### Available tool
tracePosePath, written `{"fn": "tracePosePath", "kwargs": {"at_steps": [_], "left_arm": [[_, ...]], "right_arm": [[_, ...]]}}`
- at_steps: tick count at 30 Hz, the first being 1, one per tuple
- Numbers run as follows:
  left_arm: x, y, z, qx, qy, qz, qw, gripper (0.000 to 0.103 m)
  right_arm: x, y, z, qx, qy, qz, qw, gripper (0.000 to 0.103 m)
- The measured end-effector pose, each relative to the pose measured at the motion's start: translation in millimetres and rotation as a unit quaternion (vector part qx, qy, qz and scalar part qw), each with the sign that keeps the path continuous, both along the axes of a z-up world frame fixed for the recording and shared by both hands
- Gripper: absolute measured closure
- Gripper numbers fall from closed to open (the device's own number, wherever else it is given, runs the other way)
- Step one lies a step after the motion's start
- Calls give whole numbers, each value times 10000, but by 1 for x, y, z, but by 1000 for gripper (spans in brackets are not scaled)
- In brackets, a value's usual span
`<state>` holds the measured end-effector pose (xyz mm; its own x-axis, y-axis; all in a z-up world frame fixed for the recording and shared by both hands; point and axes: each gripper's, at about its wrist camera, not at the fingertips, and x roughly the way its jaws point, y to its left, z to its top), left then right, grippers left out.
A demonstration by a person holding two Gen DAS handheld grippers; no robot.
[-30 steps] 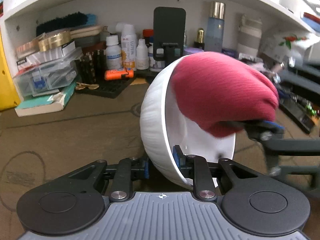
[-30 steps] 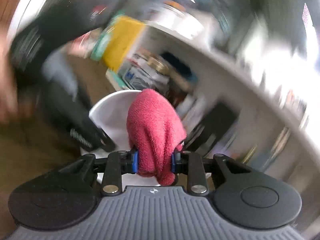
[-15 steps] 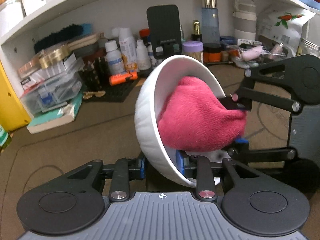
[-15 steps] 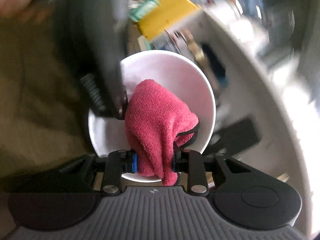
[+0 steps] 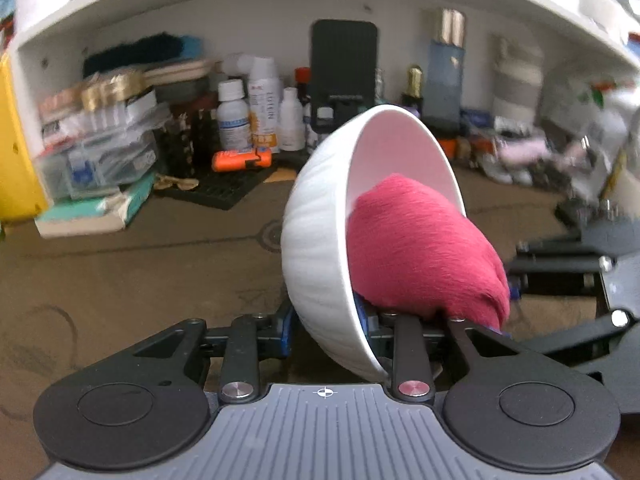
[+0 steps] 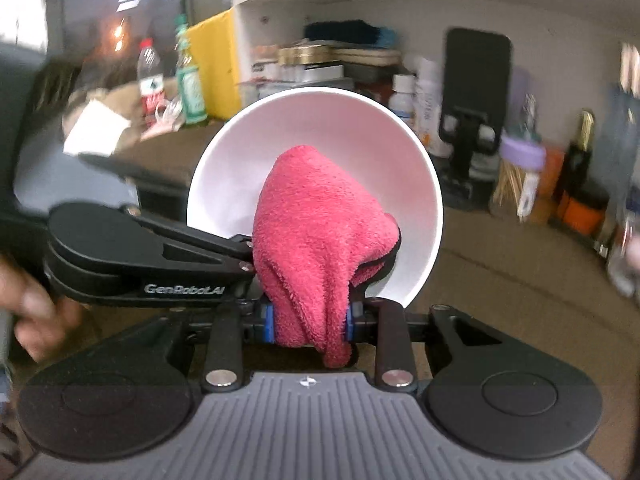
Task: Clean bowl
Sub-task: 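Keep wiping the bowl interior with the towel in the right gripper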
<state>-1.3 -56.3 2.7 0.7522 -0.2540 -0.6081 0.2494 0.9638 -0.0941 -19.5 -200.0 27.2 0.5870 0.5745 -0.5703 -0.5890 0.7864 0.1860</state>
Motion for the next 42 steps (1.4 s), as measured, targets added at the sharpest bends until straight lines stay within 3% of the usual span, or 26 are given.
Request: {"fn": "tracePosePath", "kwargs": {"at_steps": [4, 5, 6, 7, 8, 11, 12, 13, 14, 16, 18, 19, 21, 23, 24, 26, 28, 29, 30, 33, 37, 39, 40, 42], "left_arm": [[8, 14, -6, -706, 152, -70, 9974, 82], [7, 15, -5, -681, 156, -104, 9975, 83], [5, 15, -4, -605, 141, -145, 9980, 83], [1, 15, -2, -442, 92, -190, 9988, 82], [-3, 13, 0, -226, 24, -238, 9995, 82], [-11, 10, 8, 240, -46, -367, 9990, 83], [-14, 9, 11, 428, -61, -424, 9982, 83], [-16, 9, 14, 570, -30, -494, 9971, 83], [-17, 11, 16, 633, 38, -547, 9965, 83], [-19, 16, 18, 670, 154, -599, 9958, 83], [-22, 20, 18, 704, 218, -630, 9953, 81], [-23, 23, 18, 742, 266, -652, 9948, 81], [-27, 25, 18, 808, 299, -741, 9935, 79], [-30, 25, 19, 887, 291, -816, 9923, 78], [-30, 23, 19, 927, 265, -816, 9920, 78], [-28, 22, 19, 952, 235, -795, 9920, 78], [-24, 23, 19, 917, 219, -780, 9925, 78], [-23, 24, 19, 908, 200, -769, 9927, 79], [-22, 24, 19, 920, 178, -762, 9927, 80], [-21, 24, 19, 942, 113, -736, 9928, 79], [-19, 19, 17, 1076, -43, -594, 9924, 68], [-18, 18, 14, 1115, -143, -375, 9929, 46], [-17, 18, 14, 1109, -158, -327, 9932, 44], [-10, 25, 9, 642, 16, -232, 9977, 45]], "right_arm": [[4, -10, 0, 446, 101, -153, 9988, 74], [5, -12, -1, 556, 125, -191, 9982, 75], [-3, -14, 5, 426, -151, -277, 9986, 75], [-11, -16, 11, 270, -458, -368, 9979, 75], [-22, -10, 18, -191, -864, -365, 9954, 75], [-51, 16, 30, -1524, -1913, -144, 9695, 75], [-61, 25, 32, -1936, -2219, -36, 9557, 75], [-80, 48, 26, -2870, -2944, 244, 9112, 75], [-86, 58, 18, -3300, -3263, 391, 8850, 75], [-96, 76, 1, -4014, -3781, 647, 8317, 75], [-94, 83, -18, -4497, -4152, 747, 7873, 74], [-91, 86, -29, -4731, -4268, 788, 7667, 74], [-86, 89, -43, -4900, -4311, 885, 7525, 74], [-80, 92, -42, -4753, -4052, 934, 7753, 74], [-69, 93, -30, -4284, -3514, 915, 8274, 74], [-51, 87, -14, -3534, -2727, 881, 8905, 73], [-34, 74, -1, -2683, -1934, 836, 9400, 73], [-30, 69, 1, -2402, -1689, 822, 9524, 73], [-19, 57, 6, -1729, -1133, 824, 9749, 73], [0, 34, 7, -554, -261, 720, 9955, 73], [22, 6, -4, 817, 597, 483, 9937, 73], [25, -1, -9, 1150, 762, 383, 9897, 75], [27, -1, -10, 1215, 796, 301, 9889, 75], [26, -5, -11, 1257, 781, 137, 9889, 74]]}}
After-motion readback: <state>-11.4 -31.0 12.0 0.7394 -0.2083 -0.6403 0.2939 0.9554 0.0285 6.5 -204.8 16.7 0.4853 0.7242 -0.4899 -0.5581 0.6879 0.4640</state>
